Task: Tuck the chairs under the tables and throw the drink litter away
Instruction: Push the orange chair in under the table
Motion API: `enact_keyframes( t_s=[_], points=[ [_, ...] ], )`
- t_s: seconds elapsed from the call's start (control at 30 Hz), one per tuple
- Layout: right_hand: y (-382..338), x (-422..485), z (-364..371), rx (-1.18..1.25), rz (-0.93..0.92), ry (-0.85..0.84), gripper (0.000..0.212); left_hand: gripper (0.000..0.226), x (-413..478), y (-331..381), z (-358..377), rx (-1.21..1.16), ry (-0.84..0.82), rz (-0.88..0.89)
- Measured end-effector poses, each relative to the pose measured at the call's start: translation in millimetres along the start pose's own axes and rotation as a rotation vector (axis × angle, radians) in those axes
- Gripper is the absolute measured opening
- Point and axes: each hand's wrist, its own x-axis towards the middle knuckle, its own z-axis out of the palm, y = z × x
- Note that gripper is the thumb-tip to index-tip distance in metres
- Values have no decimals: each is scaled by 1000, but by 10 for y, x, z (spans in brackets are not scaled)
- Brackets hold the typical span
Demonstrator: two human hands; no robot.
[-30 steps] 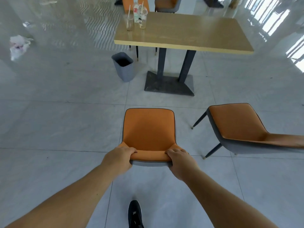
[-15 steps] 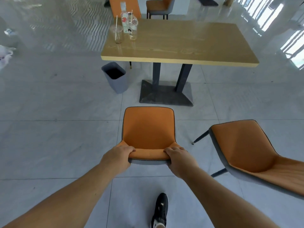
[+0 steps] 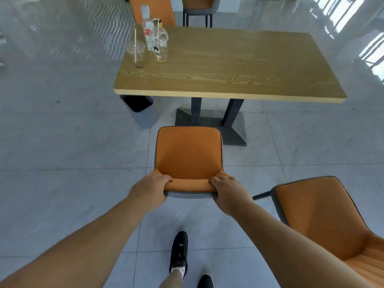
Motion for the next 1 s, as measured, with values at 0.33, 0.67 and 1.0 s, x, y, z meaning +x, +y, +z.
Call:
enact_keyframes(
  t_s=[0.33,0.67,1.0],
  points=[
    [176,1056,-587,-26,88,35,21,45,1156,-103,-519,43,-17,14],
    [254,486,-1003,13,161,67,63,81,1113,737,-944,234,-199,-100],
    [1817,-2210,-1870,-9,421,472,78,78,329,3703,-720,-86,114,488]
  ],
)
